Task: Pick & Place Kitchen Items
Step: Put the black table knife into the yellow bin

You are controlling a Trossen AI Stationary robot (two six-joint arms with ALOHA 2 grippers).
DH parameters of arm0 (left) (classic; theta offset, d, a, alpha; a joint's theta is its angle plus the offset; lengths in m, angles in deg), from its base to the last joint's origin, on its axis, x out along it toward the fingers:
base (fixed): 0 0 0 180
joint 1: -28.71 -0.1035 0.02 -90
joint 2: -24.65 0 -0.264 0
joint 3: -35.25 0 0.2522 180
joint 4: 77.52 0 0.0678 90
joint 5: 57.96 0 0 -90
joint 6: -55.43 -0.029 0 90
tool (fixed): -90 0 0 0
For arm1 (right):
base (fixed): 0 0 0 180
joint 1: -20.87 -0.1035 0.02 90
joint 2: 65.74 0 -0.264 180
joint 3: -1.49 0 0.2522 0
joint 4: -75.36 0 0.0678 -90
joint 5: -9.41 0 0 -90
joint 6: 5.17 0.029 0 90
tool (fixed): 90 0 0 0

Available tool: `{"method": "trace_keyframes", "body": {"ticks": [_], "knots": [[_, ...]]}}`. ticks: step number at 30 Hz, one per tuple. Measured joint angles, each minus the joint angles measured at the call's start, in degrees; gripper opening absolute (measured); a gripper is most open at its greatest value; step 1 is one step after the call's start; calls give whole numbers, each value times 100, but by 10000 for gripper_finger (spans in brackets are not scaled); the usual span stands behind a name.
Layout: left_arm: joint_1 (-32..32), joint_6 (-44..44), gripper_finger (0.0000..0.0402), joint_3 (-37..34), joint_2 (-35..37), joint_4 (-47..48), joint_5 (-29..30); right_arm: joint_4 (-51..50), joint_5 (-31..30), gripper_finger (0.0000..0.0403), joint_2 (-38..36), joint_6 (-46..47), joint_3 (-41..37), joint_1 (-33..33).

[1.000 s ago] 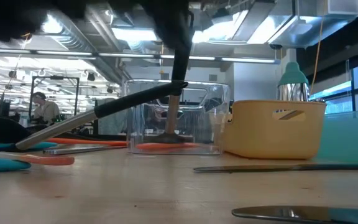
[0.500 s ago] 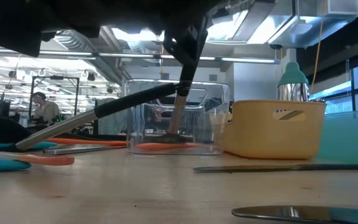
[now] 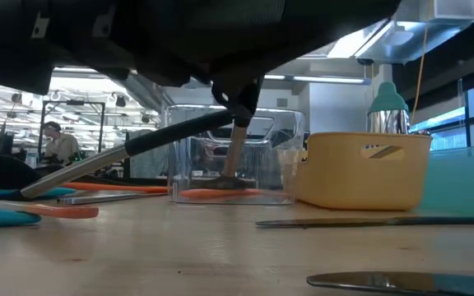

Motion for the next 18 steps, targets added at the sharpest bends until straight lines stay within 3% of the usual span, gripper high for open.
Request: {"method": "trace_keyframes", "body": {"ticks": [18], "knots": [[53,92,2,0,0,85,110,269,455,5,0,-296,2,253]]}}
